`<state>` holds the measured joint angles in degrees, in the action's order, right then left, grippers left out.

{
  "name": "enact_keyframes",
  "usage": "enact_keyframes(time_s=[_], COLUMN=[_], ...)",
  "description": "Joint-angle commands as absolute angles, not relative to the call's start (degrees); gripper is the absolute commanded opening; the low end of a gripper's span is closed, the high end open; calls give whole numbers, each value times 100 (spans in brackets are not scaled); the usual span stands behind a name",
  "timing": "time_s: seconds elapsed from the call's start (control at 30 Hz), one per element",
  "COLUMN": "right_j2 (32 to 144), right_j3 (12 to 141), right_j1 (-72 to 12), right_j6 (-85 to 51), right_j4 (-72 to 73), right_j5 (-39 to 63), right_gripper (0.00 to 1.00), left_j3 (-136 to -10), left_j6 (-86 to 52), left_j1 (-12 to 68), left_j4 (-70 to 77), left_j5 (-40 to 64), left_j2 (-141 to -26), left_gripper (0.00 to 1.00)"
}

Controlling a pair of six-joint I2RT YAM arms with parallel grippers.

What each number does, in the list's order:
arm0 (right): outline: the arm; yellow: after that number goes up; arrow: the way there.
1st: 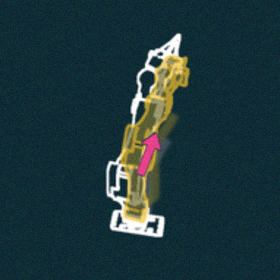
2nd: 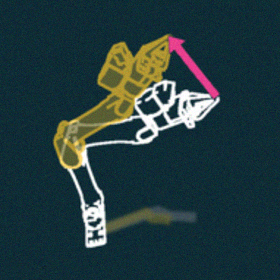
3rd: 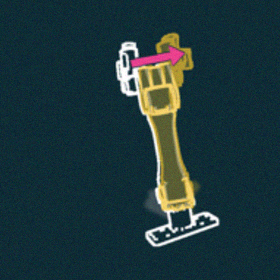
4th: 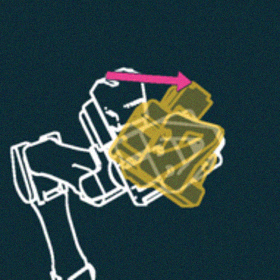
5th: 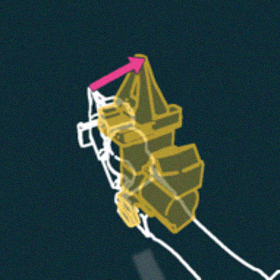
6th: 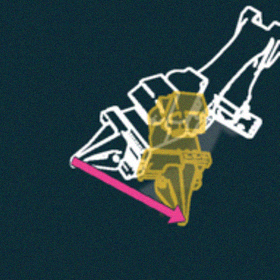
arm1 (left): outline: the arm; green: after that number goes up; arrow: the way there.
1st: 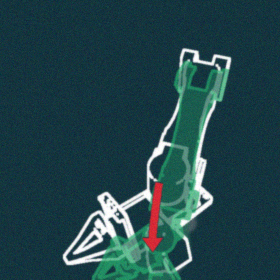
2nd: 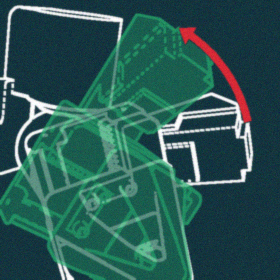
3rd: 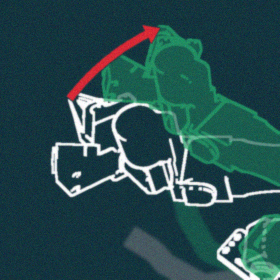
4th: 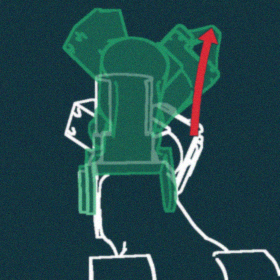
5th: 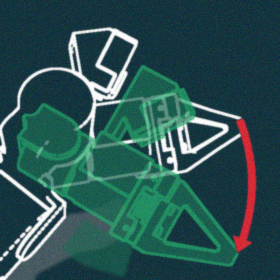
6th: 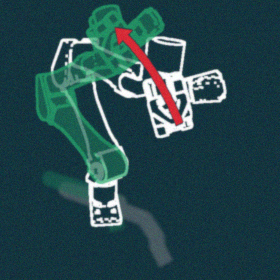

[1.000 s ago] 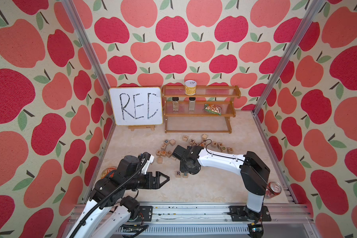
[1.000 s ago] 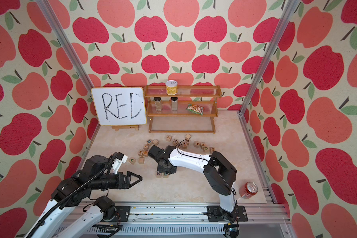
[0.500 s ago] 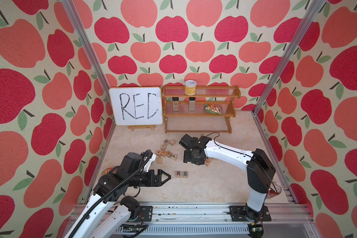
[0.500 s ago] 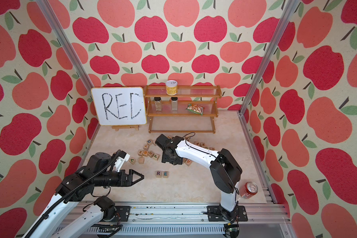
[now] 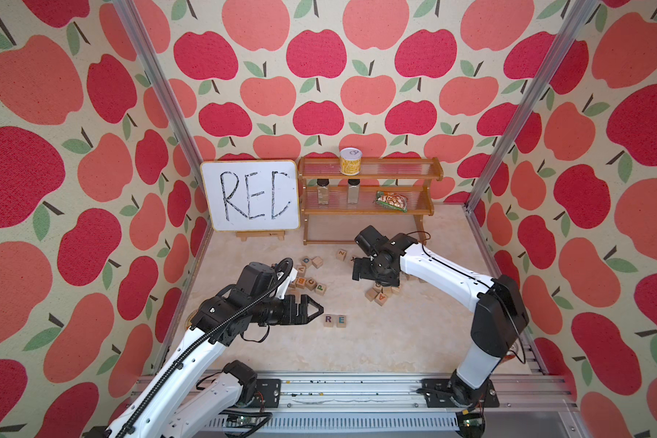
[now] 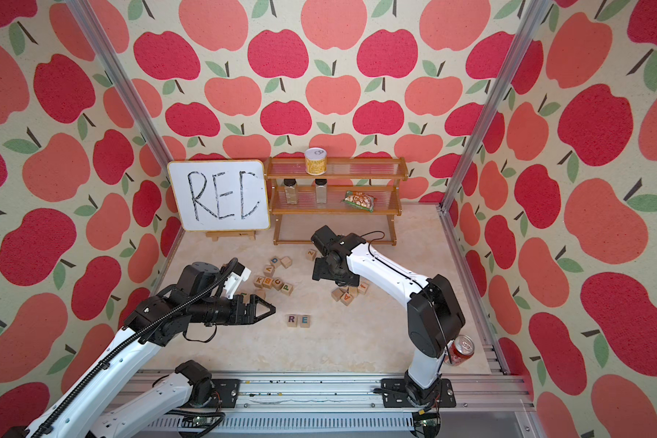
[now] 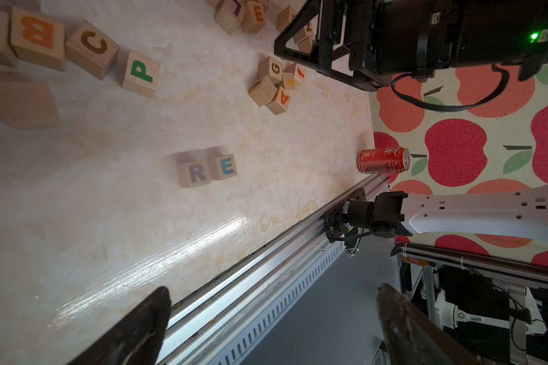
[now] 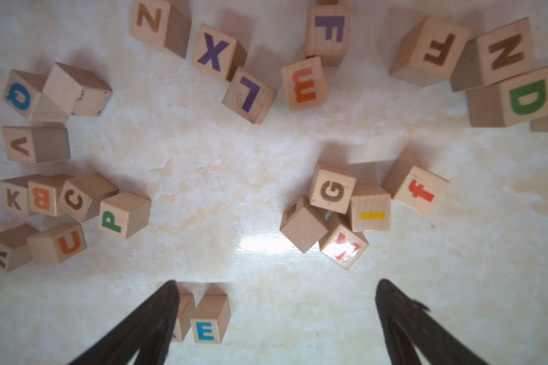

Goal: Assemble the uppercase word "red" with letter blocks
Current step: Pick up the letter block from the center of the board.

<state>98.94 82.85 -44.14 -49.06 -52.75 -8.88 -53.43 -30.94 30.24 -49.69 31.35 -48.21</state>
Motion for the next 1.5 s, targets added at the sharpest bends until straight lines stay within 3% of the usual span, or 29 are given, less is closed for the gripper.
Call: enact_keyframes(time_s=[0.0, 0.8, 1.3, 1.47], right_j2=[9666, 10218, 10987, 11216], right_j3=[8124, 7879, 7816, 7855], right_j1=[-4104, -2161, -1420, -1323], right_j6=[-4549, -4199, -4789, -4955], right_j4=[-5521, -5446, -4974, -4867], right_j5=[-785, -174, 504, 677], right_gripper=[99, 98, 66, 64], left_j3=[-5576, -6669, -7346, -7392], left_j6=[-2877, -2415, -2399, -2422], left_j1=[3005, 3147, 3230, 3262], left_j4=[-4683, -3843, -3657, -3631], left_j5=[3058, 3060, 3041, 2997], left_j2=[-5079, -7564, -8594, -8709], left_gripper=[99, 99, 99, 99])
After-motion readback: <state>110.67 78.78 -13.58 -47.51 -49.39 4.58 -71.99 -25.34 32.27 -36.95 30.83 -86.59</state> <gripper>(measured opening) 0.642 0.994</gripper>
